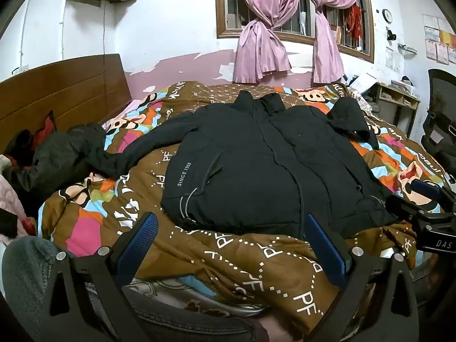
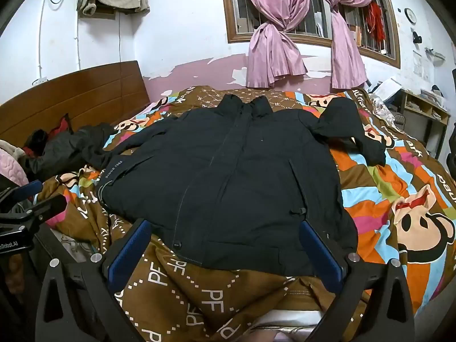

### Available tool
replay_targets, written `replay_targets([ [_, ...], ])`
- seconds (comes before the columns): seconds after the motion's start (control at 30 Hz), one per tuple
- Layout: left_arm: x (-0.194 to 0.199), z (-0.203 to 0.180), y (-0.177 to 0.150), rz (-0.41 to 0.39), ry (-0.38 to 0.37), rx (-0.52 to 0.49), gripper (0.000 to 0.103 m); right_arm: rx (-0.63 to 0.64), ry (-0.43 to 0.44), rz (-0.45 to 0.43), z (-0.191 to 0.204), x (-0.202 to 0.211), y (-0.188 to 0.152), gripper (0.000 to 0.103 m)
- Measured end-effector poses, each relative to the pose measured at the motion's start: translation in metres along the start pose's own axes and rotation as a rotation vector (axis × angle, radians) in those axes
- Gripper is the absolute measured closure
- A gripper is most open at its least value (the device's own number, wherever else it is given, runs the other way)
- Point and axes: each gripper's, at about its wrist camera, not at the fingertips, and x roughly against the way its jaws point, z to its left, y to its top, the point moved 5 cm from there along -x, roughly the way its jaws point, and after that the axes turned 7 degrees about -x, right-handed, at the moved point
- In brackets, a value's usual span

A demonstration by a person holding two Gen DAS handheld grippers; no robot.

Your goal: Fold large clothes

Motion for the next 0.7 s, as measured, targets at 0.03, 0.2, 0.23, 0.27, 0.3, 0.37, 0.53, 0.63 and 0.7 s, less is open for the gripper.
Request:
replay_targets([
  [0.03,-0.0001,0.0,0.0,0.001,-0.001,0.001,0.003,-0.001,0.0,0.0,-0.0002,-0.0001,0.0,0.0],
  [0.2,0.0,-0.0001,0.0,0.0,-0.005,0.004,0.003,-0.003,-0.001,0.002,0.0005,-0.0002,-0.0007,0.0],
  [0.23,-0.0001,-0.0001,-0.0001,0.001,-0.005,0.005,0.003,-0.003,-0.001,0.002,0.0011,-0.0001,-0.0009,0.0],
  [0.27,-0.0002,-0.0001,-0.0001,0.0,-0.005,0.005,0.003,-0.008,0.005,0.003,-0.0015,-0.0004,-0.0004,0.0],
  [0.3,-0.0001,-0.0001,-0.0001,0.0,-0.005,0.005,0.003,-0.007,0.005,0.003,-0.0014,-0.0005,-0.0005,0.0],
  [0.37,-0.0001,-0.0001,-0.0001,0.0,-0.006,0.005,0.003,-0.009,0.005,0.004,-0.0015,-0.0006,-0.0004,0.0],
  [0.53,-0.0001,0.0,0.0,0.0,-0.005,0.005,0.003,-0.011,0.006,0.005,-0.0015,-0.0009,-0.0004,0.0],
  [0.63,-0.0001,-0.0001,-0.0001,0.0,-0.005,0.005,0.003,-0.012,0.007,0.006,-0.0017,-0.0013,-0.0005,0.0],
  [0.7,-0.0001,0.0,-0.0001,0.0,-0.005,0.006,0.003,-0.013,0.007,0.006,-0.0018,-0.0016,-0.0006,0.0],
])
